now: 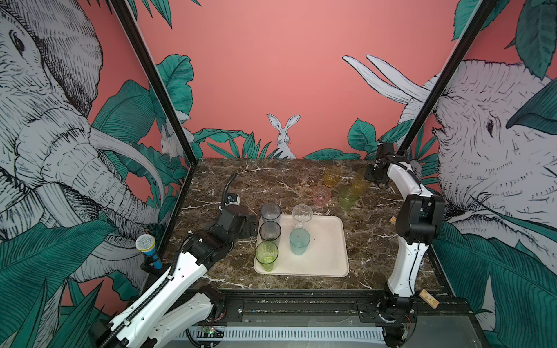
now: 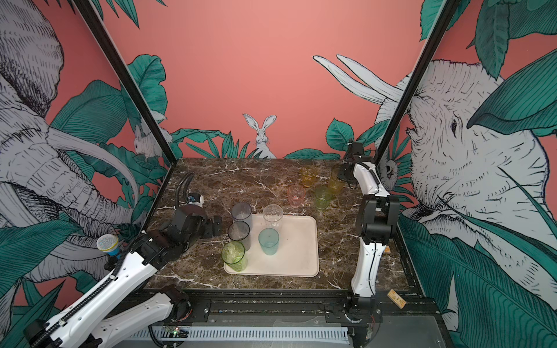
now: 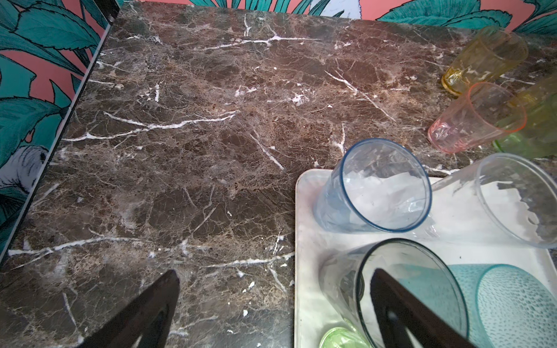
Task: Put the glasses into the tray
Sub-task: 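Lower the right gripper toward the yellow glass rim, then close the right gripper on the yellow glass rim and lift it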
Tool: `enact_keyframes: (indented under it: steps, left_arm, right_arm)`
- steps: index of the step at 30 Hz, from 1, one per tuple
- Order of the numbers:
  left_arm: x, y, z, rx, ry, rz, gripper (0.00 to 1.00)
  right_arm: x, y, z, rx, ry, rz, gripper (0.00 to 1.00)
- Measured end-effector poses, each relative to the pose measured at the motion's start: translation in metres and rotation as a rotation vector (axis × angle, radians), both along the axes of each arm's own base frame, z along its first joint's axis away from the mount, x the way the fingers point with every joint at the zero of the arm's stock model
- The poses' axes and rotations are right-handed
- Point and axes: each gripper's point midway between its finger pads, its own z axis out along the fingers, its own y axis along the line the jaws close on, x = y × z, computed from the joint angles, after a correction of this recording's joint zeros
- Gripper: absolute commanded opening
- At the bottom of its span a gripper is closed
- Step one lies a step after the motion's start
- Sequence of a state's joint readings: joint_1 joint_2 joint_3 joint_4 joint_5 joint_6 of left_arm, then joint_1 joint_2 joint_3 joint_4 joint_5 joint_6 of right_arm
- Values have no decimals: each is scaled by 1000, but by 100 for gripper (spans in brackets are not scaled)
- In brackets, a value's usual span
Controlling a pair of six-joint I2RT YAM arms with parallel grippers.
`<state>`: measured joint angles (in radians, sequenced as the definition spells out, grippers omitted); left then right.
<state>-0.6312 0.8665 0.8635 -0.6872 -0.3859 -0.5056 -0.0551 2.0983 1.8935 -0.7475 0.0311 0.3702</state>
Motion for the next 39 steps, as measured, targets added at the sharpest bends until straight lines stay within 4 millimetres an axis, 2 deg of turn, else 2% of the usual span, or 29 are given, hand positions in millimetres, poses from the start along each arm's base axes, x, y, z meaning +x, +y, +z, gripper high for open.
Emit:
enact_keyframes:
  steps: [4, 19, 28, 33, 39]
  left_arm:
    - [0, -1, 0, -2, 1, -3, 99]
    - [-2, -1, 4, -17, -10, -8, 99]
    - [-3, -1, 5, -22, -13, -11, 99]
    - [-3, -2, 5, -26, -11, -15, 99]
    - [-4, -3, 5, -31, -11, -20, 99]
  right_arm:
    - [-5, -1, 6, -6, 6, -1, 0]
    - [-27, -1, 80, -19, -115, -3, 0]
    - [-53, 3, 105, -23, -115, 18, 0]
    - [-70, 12, 115, -28, -96, 42, 0]
    - [-90, 37, 137, -22, -122, 115, 0]
